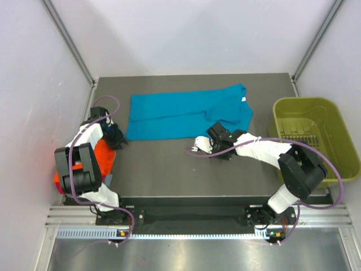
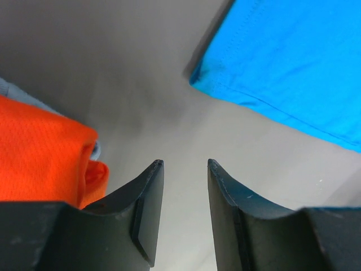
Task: Fold and stack the t-shirts
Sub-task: Fold the tshirt
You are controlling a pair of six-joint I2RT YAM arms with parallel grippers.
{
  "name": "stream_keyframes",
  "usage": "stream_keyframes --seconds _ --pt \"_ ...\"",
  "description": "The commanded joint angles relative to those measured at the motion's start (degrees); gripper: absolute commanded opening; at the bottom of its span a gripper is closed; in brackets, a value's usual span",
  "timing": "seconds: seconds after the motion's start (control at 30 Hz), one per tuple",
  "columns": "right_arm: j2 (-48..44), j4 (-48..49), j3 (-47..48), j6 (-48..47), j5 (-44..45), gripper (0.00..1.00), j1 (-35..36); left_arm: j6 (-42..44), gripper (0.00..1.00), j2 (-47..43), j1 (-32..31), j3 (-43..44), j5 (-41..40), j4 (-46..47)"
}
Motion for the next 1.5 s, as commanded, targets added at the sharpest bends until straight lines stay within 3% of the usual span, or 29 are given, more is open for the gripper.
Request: stream_keyframes --seconds 0.0,0.5,0.93,1.13,1.23,1.47 --pt "0.82 -0.97 2.80 1.00 0.11 0.00 -0.12 -1.64 0.42 2.42 1.54 1.26 2.62 2.26" --pt "1.52 -1.24 3.24 1.53 0.72 0.00 -0.21 -2.35 0.41 17.01 2.34 12.15 4.64 6.40" --pt "2.93 -1.06 4.56 1.71 0.29 0.00 -0.39 -1.82 0.34 15.70 2.34 10.49 5.69 4.82" --pt "3.55 -0.45 4.91 1.97 0.20 0.00 -0.56 -1.56 0.21 14.99 2.42 9.43 6.92 4.47" --pt "3.46 -0.54 5.35 2.32 0.72 0.00 -1.09 -0.33 0.00 14.82 2.34 10.48 7.19 2.89" --pt "0.21 -3.34 8.07 1.97 2.13 0.00 -5.65 1.60 0.00 9.91 2.51 14.53 9.99 -0.89"
